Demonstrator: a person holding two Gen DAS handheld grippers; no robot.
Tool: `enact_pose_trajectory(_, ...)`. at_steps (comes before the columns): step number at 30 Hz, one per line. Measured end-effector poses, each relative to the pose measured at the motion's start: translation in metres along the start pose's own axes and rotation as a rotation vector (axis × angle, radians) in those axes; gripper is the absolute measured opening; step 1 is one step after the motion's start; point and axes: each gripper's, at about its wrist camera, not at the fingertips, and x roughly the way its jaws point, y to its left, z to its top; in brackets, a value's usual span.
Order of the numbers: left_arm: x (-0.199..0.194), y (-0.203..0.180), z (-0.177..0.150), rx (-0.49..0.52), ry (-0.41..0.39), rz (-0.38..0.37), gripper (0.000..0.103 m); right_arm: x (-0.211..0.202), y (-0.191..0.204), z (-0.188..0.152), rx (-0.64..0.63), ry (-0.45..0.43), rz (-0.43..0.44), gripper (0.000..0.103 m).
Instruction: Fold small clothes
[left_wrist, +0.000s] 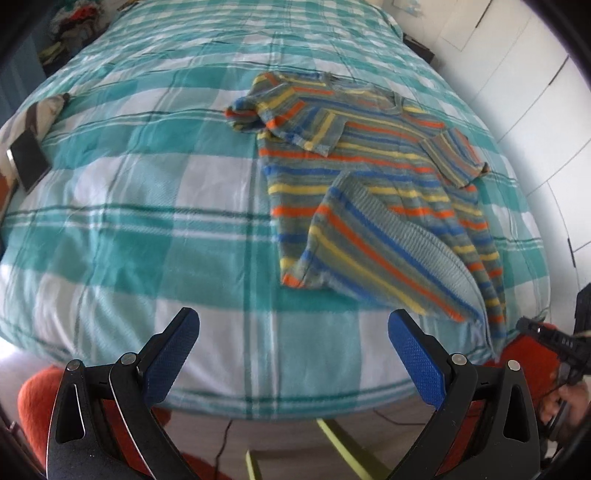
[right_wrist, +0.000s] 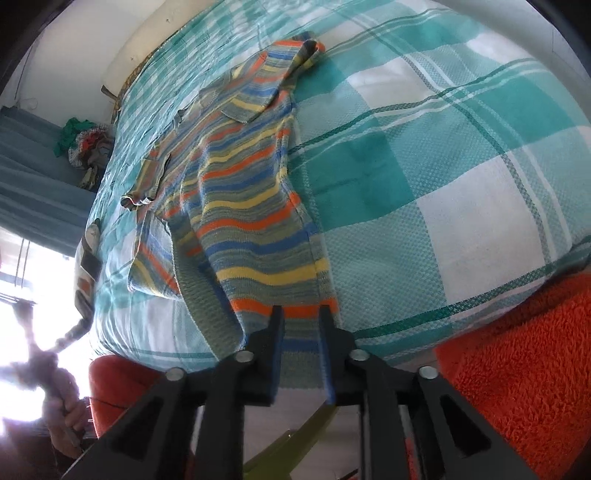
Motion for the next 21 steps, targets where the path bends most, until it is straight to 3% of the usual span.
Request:
enact_pose_trajectory(4, 0.056, -0.01, 0.044, 0.081, 0.068, -0.08, 0.101, -0.007, 0.011, -0.009, -0.018, -0.02, 0.003, 0.047)
enact_pose_trajectory(5, 0.071, -0.015, 0.051, 0.104, 0.09, -0.074, 0.101, -0.008, 0.013, -0.011, -0.019, -0.024, 0.008, 0.047)
enact_pose_trajectory(7, 0.095, -0.025, 0.06, 0.167, 0.119, -0.043, 0.09, -0.01, 0.018, -0.015, -0.031, -0.025, 0.008, 0.047)
enact_pose_trajectory(9, 0.109, -0.035, 0.061, 0.225, 0.149, -0.05, 0.038, -0.015, 0.021, -0.018, -0.044, -0.034, -0.001, 0.047)
enact_pose_trajectory(10, 0.108, -0.039, 0.059, 0.256, 0.137, -0.064, 0.024, -0.019, 0.021, -0.02, -0.049, -0.037, -0.007, 0.047)
enact_pose_trajectory(11, 0.102, -0.043, 0.055, 0.294, 0.111, -0.103, 0.003, -0.023, 0.02, -0.02, -0.053, -0.044, -0.016, 0.047)
enact_pose_trajectory(13, 0.076, -0.051, 0.041, 0.397, 0.054, -0.183, 0.003, -0.035, 0.016, -0.02, -0.06, -0.064, -0.041, 0.047)
enact_pose_trajectory(15, 0.039, -0.064, 0.012, 0.565, 0.01, -0.237, 0.003, -0.045, 0.011, -0.018, -0.069, -0.08, -0.073, 0.047)
enact_pose_trajectory(17, 0.006, -0.077, -0.029, 0.75, 0.024, -0.264, 0.003, -0.053, 0.005, -0.013, -0.079, -0.086, -0.102, 0.047)
enact_pose_trajectory(19, -0.014, -0.082, -0.072, 0.941, 0.064, -0.218, 0.004, -0.057, 0.001, -0.008, -0.088, -0.079, -0.12, 0.047)
enact_pose_trajectory(21, -0.024, -0.072, -0.111, 1.07, 0.12, -0.118, 0.019, -0.058, -0.003, -0.001, -0.093, -0.064, -0.126, 0.047)
